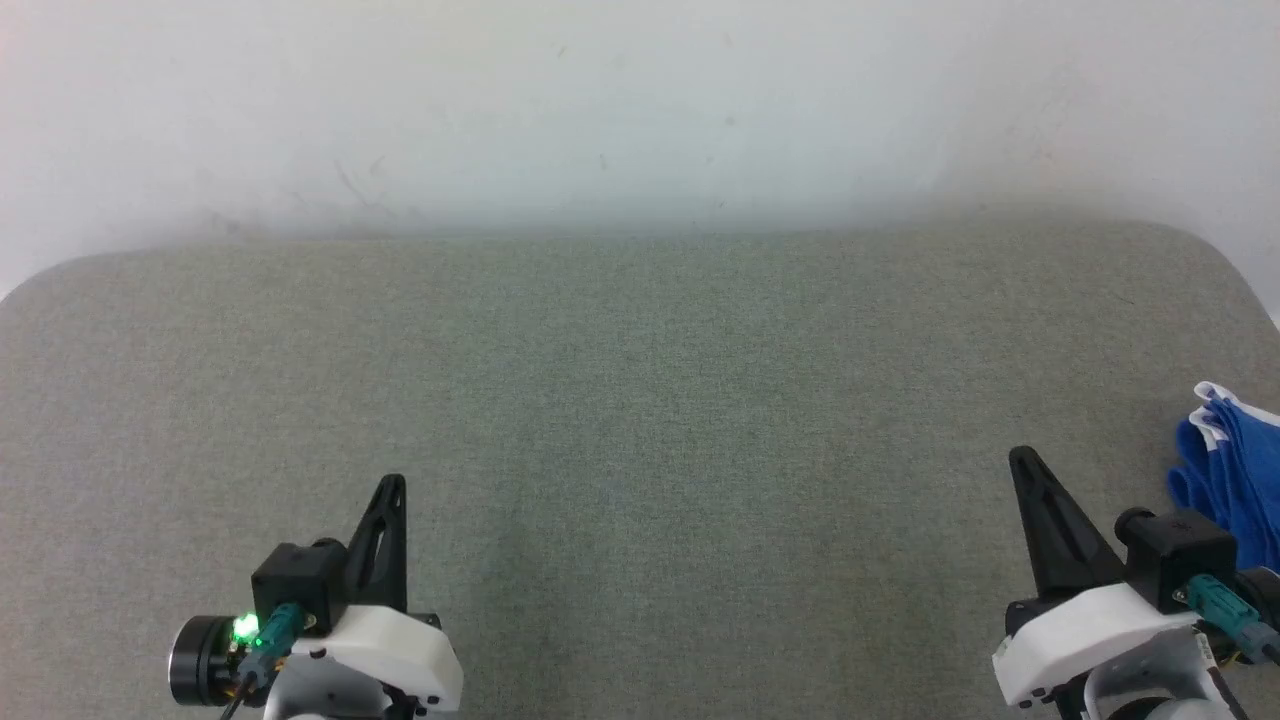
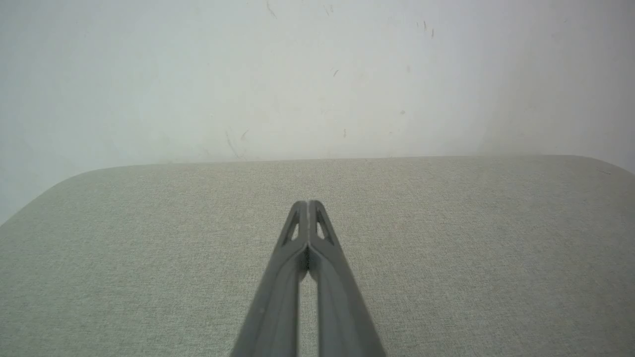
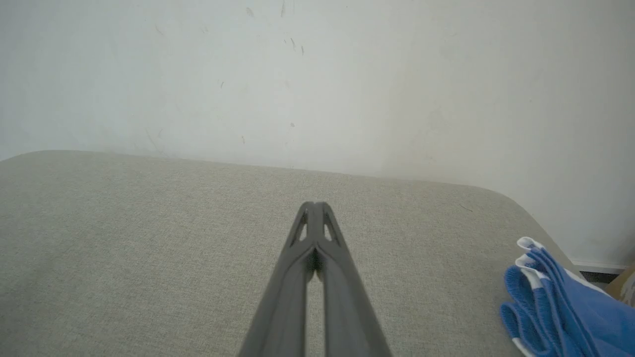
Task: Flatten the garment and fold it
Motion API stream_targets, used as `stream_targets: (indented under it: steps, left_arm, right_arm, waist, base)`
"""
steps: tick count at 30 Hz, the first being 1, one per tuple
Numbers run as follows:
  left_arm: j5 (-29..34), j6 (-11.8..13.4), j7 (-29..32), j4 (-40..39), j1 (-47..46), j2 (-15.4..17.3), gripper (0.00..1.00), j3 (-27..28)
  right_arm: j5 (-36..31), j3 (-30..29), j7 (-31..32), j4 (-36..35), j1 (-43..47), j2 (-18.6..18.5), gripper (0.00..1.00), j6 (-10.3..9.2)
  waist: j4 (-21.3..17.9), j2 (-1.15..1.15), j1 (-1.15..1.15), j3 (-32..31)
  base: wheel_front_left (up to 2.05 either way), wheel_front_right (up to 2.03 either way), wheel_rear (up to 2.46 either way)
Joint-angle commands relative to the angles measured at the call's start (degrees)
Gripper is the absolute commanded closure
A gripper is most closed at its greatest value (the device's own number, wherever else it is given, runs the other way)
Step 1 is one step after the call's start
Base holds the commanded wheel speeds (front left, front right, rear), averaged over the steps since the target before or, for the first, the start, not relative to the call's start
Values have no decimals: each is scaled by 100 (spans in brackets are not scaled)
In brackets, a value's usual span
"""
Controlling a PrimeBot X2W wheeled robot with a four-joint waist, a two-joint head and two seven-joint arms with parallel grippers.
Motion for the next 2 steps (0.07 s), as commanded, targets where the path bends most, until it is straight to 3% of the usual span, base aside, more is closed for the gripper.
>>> stream_targets:
  steps: [1,2]
  left_arm:
    - [96,-24,29,-47,-64,-42,100,45]
    - [106,-25,39,-53,-65,-48,100,51]
  right_arm:
    - [-47,22,25,42,-102,16,100,-4]
    - [-54,25,25,50,-108,16,100,-4]
  waist:
    - [-3,-1,0,-5]
    - [-4,-1,0,-7]
  base:
    - [0,0,0]
    - [0,0,0]
